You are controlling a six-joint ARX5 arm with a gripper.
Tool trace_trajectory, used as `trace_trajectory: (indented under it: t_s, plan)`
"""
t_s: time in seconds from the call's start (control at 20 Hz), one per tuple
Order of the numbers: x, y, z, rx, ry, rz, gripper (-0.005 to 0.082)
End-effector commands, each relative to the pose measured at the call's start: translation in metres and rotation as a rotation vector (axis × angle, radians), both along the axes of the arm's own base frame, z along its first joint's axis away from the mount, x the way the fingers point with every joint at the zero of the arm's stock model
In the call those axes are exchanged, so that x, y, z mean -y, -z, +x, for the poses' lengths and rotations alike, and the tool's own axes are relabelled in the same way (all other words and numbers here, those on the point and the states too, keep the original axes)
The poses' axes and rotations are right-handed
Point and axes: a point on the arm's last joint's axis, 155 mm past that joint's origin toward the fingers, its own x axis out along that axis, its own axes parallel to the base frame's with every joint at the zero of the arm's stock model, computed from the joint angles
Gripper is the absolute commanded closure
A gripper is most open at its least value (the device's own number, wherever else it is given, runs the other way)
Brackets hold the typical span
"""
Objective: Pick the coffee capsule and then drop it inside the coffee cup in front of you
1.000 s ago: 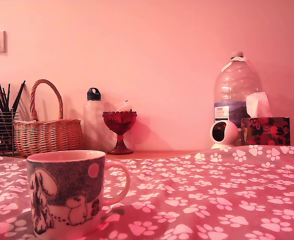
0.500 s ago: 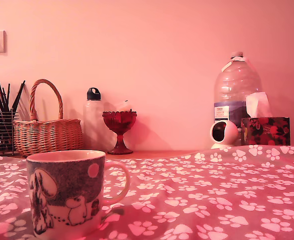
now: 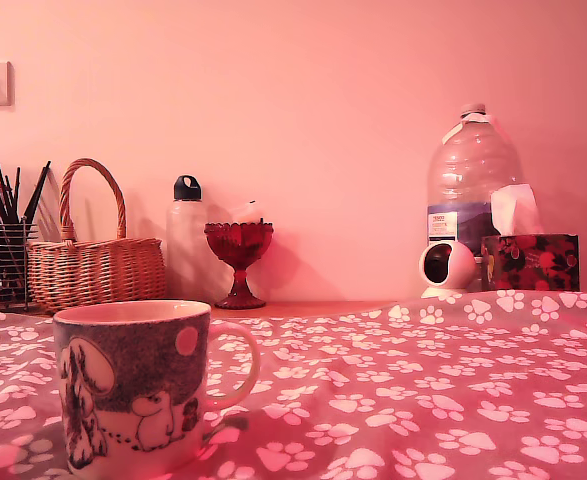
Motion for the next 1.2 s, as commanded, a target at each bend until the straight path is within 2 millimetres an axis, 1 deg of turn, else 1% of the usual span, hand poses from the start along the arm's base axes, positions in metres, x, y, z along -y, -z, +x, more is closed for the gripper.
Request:
trace_trajectory:
  t_s: [0.0,0.15,0.35,0.45,0.6,0.7,0.8,0.85,0.9,0.95,1.1,1.15]
  plan:
    - [0.002,0.013,-0.001,-0.027,0.017,-0.014,0.0163]
    - [0.007,0.015,0.003,-0.026,0.047,-0.050,0.0163]
    - [0.002,0.022,0.006,-0.032,0.047,-0.068,0.0163]
    - [-0.005,0.025,0.010,-0.021,0.024,-0.069,0.0163]
    - [-0.011,0.021,0.018,0.024,0.022,-0.085,0.0163]
    - [-0.014,0.023,0.019,0.050,0.016,-0.087,0.0163]
    - [-0.014,0.026,0.019,0.077,0.017,-0.100,0.0163]
    - [-0.010,0.025,0.018,0.087,0.035,-0.115,0.0162]
    - [-0.005,0.024,0.016,0.093,0.056,-0.129,0.0155]
    - [-0.003,0.024,0.016,0.093,0.066,-0.137,0.0130]
    - [0.005,0.025,0.012,0.058,0.068,-0.217,0.0016]
    - [0.005,0.028,0.011,0.049,0.067,-0.219,0.0010]
